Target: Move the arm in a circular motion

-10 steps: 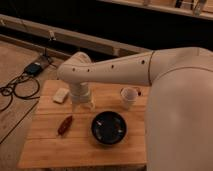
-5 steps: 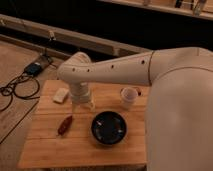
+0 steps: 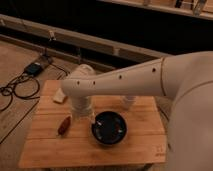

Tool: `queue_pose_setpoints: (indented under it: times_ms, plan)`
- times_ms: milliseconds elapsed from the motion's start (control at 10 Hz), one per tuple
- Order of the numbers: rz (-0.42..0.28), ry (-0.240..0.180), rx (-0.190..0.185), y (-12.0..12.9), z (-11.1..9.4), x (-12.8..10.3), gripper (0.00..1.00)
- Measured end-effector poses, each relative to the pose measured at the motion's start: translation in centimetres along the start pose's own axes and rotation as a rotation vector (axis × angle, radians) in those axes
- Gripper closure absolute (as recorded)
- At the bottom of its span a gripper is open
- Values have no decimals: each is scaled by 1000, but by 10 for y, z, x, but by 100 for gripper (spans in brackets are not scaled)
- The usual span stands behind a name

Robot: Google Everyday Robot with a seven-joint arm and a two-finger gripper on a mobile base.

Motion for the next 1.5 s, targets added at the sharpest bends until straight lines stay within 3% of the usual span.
queue_pose_setpoints:
  times_ms: [200, 500, 600, 800, 1100, 1300, 1500]
  plan:
    - [105, -25, -9, -46, -4, 9, 35]
    - [232, -85, -2, -116, -28, -2, 35]
    - [249, -101, 9, -136, -40, -14, 35]
    - [232, -122, 41, -151, -60, -43, 35]
    - [145, -122, 99, -125, -74, -98, 35]
    - [56, -111, 144, -84, -75, -135, 35]
    - [-35, -101, 171, -41, -75, -152, 35]
